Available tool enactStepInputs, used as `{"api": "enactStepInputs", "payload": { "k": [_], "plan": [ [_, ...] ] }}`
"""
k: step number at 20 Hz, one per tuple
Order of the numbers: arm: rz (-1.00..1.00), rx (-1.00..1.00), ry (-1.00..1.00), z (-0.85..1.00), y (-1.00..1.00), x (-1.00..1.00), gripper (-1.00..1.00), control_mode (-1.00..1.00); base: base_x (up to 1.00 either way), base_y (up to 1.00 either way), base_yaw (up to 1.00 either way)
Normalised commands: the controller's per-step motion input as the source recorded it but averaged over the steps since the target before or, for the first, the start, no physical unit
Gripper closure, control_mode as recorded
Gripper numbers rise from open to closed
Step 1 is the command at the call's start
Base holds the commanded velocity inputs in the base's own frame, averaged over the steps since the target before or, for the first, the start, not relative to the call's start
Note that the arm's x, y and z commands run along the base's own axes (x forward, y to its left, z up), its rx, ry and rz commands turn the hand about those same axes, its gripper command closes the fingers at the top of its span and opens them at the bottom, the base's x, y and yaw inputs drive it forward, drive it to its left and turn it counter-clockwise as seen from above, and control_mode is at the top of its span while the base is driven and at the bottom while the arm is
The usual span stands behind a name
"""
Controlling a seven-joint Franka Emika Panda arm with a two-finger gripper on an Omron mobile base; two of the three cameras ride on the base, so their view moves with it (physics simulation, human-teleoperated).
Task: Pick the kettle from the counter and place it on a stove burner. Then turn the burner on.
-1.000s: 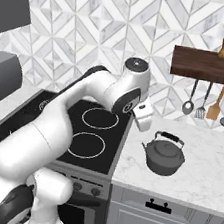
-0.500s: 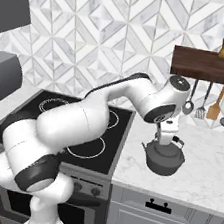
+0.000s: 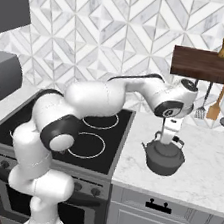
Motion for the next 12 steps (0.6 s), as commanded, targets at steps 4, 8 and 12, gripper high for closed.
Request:
{"api": "enactStepInputs", "payload": {
  "k": [4,8,12],
  "plan": [
    [-0.13,0.12,0.04,-0.46,-0.23,0.14,-1.00,-1.00,0.00,0.00,0.00],
    [-0.05,0.13,0.02,-0.30,-0.23,0.26,-1.00,-1.00,0.00,0.00,0.00],
    [0.00,0.15,0.00,-0.12,-0.32,0.28,-1.00,-1.00,0.00,0.00,0.00]
  ]
}}
